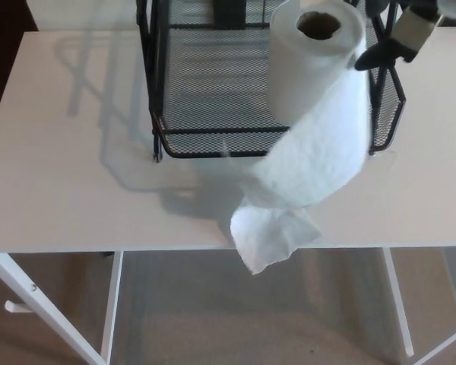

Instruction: The robot walks towards a desk on which a file tray is kept in the middle and a toilet paper roll is kept on its right. The robot uses its right hand to hook on finger in the gap of the roll and grabs it, lifts it and places it on the tray.

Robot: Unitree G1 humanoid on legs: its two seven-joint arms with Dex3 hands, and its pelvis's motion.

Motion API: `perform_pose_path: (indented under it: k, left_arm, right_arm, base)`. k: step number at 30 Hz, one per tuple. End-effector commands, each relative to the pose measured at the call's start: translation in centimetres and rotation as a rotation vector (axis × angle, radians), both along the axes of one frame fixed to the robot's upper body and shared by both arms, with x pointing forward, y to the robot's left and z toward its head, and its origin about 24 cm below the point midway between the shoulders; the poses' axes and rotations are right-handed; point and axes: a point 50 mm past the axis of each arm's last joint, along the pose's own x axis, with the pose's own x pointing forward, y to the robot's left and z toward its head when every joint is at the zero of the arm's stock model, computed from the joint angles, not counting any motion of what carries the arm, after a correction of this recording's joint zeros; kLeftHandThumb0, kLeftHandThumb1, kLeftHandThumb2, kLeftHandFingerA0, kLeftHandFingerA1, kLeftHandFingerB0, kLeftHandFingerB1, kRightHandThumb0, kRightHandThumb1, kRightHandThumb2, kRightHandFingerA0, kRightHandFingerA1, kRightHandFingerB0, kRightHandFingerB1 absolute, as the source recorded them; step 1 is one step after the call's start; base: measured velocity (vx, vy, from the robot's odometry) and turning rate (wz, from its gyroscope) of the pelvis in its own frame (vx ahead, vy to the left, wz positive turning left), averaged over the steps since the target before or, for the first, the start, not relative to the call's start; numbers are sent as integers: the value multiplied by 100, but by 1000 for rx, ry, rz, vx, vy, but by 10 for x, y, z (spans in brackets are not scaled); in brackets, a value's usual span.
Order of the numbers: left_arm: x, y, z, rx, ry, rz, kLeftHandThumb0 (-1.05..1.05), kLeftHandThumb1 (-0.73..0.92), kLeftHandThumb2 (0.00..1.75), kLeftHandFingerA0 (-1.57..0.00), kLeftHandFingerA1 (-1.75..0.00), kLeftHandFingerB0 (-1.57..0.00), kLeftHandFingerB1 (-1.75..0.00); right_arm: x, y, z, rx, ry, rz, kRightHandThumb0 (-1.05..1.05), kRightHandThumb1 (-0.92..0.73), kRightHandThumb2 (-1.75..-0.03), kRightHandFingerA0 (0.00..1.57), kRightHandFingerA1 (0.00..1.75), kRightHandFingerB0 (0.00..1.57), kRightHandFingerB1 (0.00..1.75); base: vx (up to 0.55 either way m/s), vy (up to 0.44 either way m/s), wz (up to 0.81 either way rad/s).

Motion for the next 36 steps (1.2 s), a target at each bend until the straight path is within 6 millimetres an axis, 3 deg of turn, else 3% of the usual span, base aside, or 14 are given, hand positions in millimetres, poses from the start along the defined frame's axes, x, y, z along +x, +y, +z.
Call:
perform_pose_path:
  k: [1,4,5,6,8,9,14,15,23,24,29,33,34,36]
  left_arm:
    - [4,3,3,42,14,-12,-83,92,74,-32,-48,-16,-34]
    - [3,4,4,45,17,-6,-83,92,73,-32,-48,-16,-35]
    - [3,4,4,43,16,-4,-80,75,109,-27,-56,-11,-45]
    - [3,4,4,44,16,2,-84,91,73,-32,-47,-16,-34]
    - [2,4,3,42,21,5,-84,91,73,-32,-47,-16,-34]
    - [2,4,3,45,28,-9,-81,75,111,-28,-56,-10,-45]
    - [2,4,3,41,22,-9,-83,92,73,-31,-46,-16,-34]
    - [-2,4,2,37,21,10,-83,91,73,-30,-46,-16,-33]
    - [-5,6,3,56,39,-4,-79,76,110,-28,-56,-11,-45]
    - [-3,6,4,53,35,-4,-82,92,74,-32,-48,-16,-34]
    - [0,7,6,44,20,-1,-83,92,73,-31,-47,-16,-34]
    - [4,9,9,69,23,-7,-83,92,74,-31,-45,-15,-32]
    - [5,9,9,58,14,2,-81,76,112,-23,-54,-5,-41]
    - [7,8,9,54,8,3,-81,76,112,-23,-54,-5,-41]
  right_arm:
    - [-3,-9,19,-15,102,-34,-48,-41,-53,7,54,0,14]
    - [-12,-13,38,-9,170,-62,-48,-32,-67,24,66,0,12]
    - [-12,-13,40,-17,171,-62,-58,-35,-66,24,70,0,1]
    - [-16,-14,49,-58,165,-85,-47,-45,-54,29,58,0,19]
    - [-18,-15,52,-77,168,-96,-47,-45,-54,29,58,0,19]
    - [-26,-24,75,-41,144,-108,-45,-45,-54,20,60,0,19]
    - [-49,-55,122,127,87,-183,-54,-35,-72,16,55,0,26]
    - [-69,-73,142,195,7,-206,-49,-51,-59,35,45,3,25]
    - [-144,-179,169,638,-162,-266,-51,-57,-59,21,35,6,24]
    - [-169,-210,161,705,-236,-292,-42,-58,-60,23,39,9,24]
    - [-232,-288,107,1131,-300,-466,-41,-58,-59,28,39,10,28]
    - [-271,-343,24,1279,-478,-849,-53,-45,-73,29,51,6,35]
    - [-278,-357,-12,1349,-499,-957,-60,-42,-73,27,49,8,38]
    - [-291,-368,-67,1332,-527,-1150,-65,-42,-76,28,46,9,39]
  base:
    - [0,0,0]
    - [0,0,0]
    - [0,0,0]
    - [0,0,0]
    - [0,0,0]
    - [0,0,0]
    - [0,0,0]
    - [0,0,0]
    - [0,0,0]
    - [0,0,0]
    - [0,0,0]
    - [0,0,0]
    - [0,0,0]
    - [0,0,0]
